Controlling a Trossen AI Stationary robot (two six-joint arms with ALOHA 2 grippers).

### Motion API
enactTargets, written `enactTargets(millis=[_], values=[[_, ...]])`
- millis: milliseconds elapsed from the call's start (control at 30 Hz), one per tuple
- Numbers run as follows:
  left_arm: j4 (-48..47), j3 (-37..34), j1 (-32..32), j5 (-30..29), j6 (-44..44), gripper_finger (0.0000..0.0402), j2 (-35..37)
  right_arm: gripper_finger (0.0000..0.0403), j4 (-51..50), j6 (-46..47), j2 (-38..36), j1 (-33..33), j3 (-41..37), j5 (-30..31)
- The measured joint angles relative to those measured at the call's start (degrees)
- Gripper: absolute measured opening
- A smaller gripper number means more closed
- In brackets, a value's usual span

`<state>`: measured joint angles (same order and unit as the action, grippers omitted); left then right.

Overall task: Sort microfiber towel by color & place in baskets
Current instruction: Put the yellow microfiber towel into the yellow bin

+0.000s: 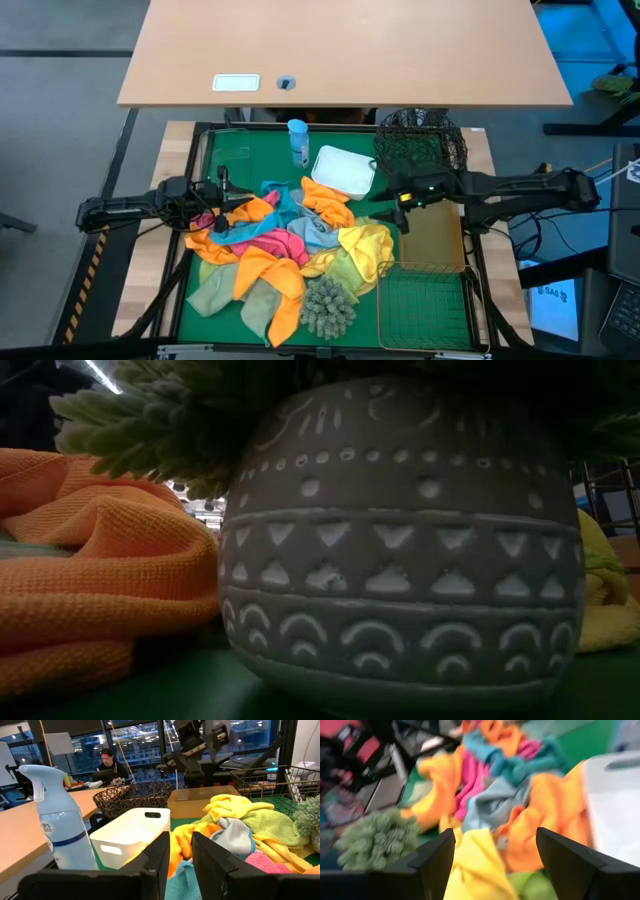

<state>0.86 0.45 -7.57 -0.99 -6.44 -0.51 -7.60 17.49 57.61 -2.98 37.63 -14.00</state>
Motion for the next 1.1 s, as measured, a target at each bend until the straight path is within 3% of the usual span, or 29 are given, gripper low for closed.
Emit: enactTargets(millis=[133,233,467,700,833,967,1100], values=[[-0.02,0.0,-0.02,0.0,0.0,0.0077,0.02,0.0277,0.47,-0.02,4.82,0.03,0.73,-7.44],[-0.02,0.0,-0.01,0.0,0.0,0.0077,0.02,0.0277,0.46,-0.07,7.51,0.63,0.78,-7.95],[-0.02,0.0,0.0,0.0,0.03,0.0077,0.01,0.0277,0.57,-6.4,13.14,4.9,0.8,-4.15],[-0.02,0.0,-0.02,0.0,0.03,0.0077,0.02,0.0277,0.63,-9.02,16.82,8.38,0.81,6.52],[-0.02,0.0,0.0,0.0,0.04,0.0077,0.02,0.0276,0.57,-8.97,17.7,8.37,0.81,5.63],[-0.02,0.0,-0.01,0.0,0.04,0.0077,0.02,0.0252,0.58,-8.98,17.68,8.37,0.81,5.44],[-0.02,0.0,-0.02,0.0,0.04,0.0077,0.0,0.0193,0.57,-8.98,17.68,8.37,0.81,4.33]])
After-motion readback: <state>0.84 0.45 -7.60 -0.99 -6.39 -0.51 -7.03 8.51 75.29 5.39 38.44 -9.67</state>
